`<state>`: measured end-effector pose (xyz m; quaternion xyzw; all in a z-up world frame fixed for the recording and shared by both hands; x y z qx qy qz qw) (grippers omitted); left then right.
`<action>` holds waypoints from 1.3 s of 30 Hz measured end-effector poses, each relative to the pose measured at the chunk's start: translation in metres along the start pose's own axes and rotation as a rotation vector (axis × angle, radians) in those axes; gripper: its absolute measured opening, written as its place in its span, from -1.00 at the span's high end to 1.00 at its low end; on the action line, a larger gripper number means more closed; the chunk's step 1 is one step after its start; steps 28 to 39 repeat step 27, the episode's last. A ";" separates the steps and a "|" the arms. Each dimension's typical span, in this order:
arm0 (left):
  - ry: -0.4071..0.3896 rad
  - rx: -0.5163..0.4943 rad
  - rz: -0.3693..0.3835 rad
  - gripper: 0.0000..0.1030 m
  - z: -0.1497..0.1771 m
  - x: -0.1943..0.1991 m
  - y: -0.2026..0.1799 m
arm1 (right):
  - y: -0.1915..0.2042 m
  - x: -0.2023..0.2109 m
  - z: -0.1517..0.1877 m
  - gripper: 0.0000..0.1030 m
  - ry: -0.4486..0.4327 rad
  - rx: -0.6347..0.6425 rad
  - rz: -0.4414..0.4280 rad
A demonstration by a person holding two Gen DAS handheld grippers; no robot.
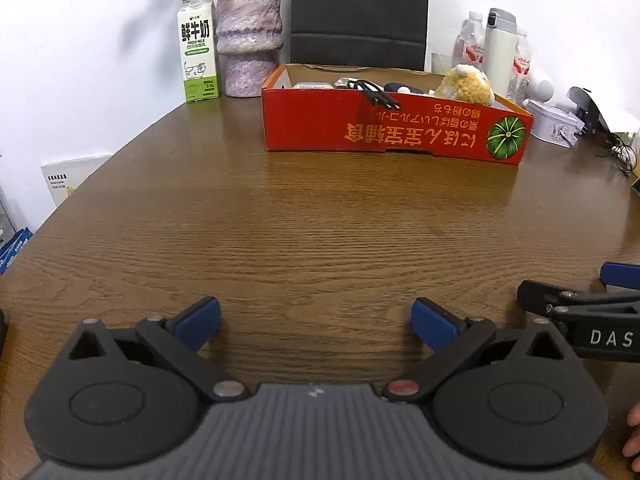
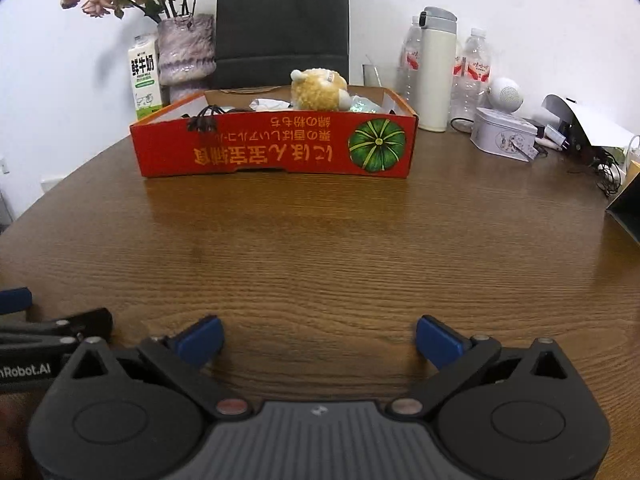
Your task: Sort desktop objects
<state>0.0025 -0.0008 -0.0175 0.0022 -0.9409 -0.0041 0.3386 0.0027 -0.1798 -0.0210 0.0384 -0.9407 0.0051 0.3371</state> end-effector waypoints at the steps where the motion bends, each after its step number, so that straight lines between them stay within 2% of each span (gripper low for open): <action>1: 0.000 -0.001 0.004 -1.00 0.000 0.000 0.000 | 0.000 0.001 0.001 -1.00 0.000 0.000 0.001; 39: 0.001 -0.002 0.007 -1.00 -0.001 -0.001 0.001 | 0.006 0.007 0.003 -1.00 0.001 0.022 -0.026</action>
Point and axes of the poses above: each gripper's, at about its wrist camera, not at the fingertips, and x roughly against the way its jaws point, y to its left, z to its underside, the point moved 2 cm from there along -x, roughly the way its jaws point, and after that the axes turned 1 degree about -y, right-handed, at the moved point
